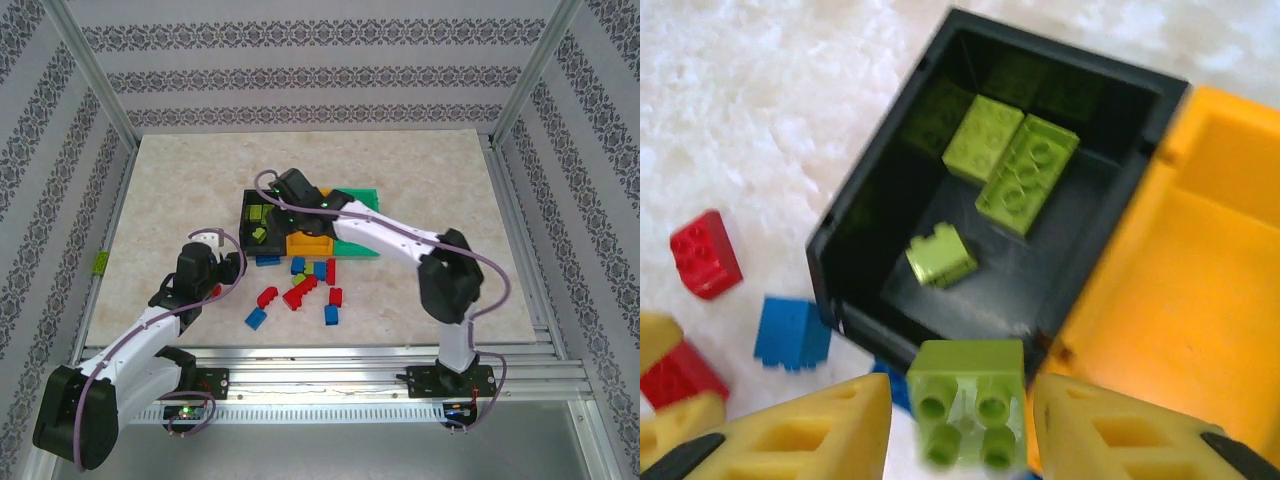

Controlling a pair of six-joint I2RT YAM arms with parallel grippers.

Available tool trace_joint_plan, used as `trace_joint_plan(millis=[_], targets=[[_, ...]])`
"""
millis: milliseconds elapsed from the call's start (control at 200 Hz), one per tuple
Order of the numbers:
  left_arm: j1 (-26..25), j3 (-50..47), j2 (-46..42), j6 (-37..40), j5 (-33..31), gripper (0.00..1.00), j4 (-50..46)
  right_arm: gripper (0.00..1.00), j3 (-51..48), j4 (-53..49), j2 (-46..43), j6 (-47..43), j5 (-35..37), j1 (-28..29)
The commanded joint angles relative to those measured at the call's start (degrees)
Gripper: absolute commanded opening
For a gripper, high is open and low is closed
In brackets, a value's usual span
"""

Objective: Sort the legos into containers by color
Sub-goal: Place the lego in the container, then move the legos to the center of the table.

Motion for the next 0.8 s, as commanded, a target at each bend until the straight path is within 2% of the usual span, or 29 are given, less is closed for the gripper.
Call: trace_joint_plan(millis=[0,70,140,365,445,580,794], targets=[[0.9,-0.7,-0.1,-0.9,-0.5,0.58,2.0,0.51,5.9,-3.9,3.8,-2.0,-1.2,0.0],[1.0,-0.7,-0.2,-0.9,-0.6,0.58,1.9,0.57,5.6,-4.5,4.0,-1.8,-1.6,-0.1],[1.0,-0.7,-0.2,-0.9,-0.5,0.58,1.9,0.57,1.3,-3.5,2.0,-1.3,-1.9,0.0],[0.9,-0.7,0.2,-1.3,0.6,0.58,2.6,0.45,-19.9,0.1,-9.5,2.1,-0.7,0.9],[0.9,-0.6,0.4,-1.4,1.0,0.58,2.6,0.4,-24.3,1.2,-11.4,3.3,-0.5,0.8],[0.9,-0.5,1.1,-1.4,1.0,0.58,3.1,0.31,-26.9,2.8,-10.9,4.8,-2.1,0.2],[1.0,-0.3,1.7,-1.2,0.9,0.58,2.7,0.28,-25.5,3.5,-8.0,5.5,-4.2,0.8]])
